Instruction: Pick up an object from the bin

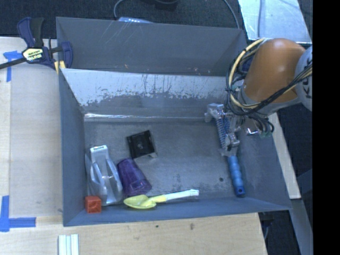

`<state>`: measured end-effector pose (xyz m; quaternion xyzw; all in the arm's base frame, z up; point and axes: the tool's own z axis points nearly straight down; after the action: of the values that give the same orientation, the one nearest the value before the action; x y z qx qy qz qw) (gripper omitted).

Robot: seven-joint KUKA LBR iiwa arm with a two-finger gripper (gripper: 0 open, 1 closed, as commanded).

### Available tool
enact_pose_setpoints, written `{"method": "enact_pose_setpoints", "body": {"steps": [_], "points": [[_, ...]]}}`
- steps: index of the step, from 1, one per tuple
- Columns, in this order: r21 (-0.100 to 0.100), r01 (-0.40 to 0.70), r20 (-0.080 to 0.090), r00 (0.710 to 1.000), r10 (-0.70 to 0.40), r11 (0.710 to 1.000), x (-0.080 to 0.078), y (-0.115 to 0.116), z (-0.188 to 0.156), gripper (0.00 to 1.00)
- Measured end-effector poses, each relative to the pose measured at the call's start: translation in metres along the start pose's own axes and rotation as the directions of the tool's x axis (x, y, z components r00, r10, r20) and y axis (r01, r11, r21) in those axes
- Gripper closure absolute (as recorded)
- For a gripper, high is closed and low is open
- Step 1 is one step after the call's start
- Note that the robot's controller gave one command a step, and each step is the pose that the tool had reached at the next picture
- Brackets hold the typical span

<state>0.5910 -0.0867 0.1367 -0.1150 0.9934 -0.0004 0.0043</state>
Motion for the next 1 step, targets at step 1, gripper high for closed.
{"method": "enact_pose_setpoints", "body": {"steps": [1], "points": [[-0.004,0.384,-0.006,0.923,-0.384,0.923,0.0059,-0.0201,0.0165,0.0]]}}
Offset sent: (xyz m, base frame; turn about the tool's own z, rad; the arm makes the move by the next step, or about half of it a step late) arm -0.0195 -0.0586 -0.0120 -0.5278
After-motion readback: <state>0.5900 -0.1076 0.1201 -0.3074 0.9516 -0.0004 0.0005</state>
